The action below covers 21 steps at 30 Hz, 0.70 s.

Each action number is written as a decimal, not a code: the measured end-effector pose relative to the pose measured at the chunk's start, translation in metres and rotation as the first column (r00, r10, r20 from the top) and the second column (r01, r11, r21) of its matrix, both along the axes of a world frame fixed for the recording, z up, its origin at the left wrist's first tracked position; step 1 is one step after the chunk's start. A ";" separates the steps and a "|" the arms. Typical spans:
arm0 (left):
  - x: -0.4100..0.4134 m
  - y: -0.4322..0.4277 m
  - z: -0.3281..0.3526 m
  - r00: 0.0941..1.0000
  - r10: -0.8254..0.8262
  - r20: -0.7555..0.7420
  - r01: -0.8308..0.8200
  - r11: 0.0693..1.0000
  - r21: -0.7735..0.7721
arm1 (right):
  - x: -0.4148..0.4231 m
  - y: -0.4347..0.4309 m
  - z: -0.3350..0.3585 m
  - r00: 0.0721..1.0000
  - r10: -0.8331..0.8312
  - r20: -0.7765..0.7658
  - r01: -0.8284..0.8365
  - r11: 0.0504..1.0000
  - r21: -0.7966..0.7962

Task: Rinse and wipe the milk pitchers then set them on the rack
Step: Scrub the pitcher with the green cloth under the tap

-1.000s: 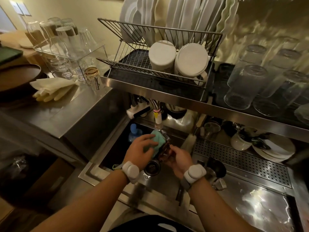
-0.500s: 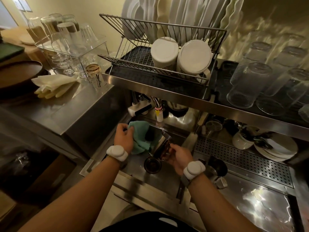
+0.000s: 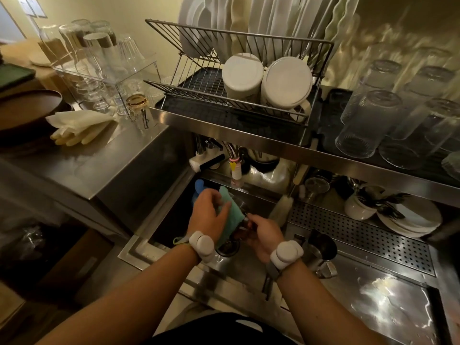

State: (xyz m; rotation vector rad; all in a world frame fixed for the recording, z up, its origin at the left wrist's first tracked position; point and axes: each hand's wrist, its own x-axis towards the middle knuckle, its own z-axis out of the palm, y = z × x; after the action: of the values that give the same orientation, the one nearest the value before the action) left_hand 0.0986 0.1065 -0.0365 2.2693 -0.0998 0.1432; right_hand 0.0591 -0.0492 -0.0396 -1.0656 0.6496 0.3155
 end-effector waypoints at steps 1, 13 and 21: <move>0.002 0.001 -0.006 1.000 0.003 0.006 -0.004 0.999 0.043 | -0.001 0.002 0.000 1.000 0.012 0.000 -0.012 1.000 0.007; -0.022 -0.043 -0.018 0.998 0.021 -0.053 -0.010 0.977 0.214 | 0.004 0.002 0.005 0.999 -0.036 -0.020 0.035 0.996 -0.085; 0.039 -0.015 -0.002 0.863 0.142 -0.484 -0.021 0.969 0.246 | -0.007 -0.002 0.007 0.998 0.058 0.016 -0.058 0.998 0.002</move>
State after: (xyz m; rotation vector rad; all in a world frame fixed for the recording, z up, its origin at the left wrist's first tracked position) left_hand 0.1378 0.0919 -0.0380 2.4715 0.2694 -0.4388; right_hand 0.0518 -0.0514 -0.0328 -1.0844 0.6044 0.3573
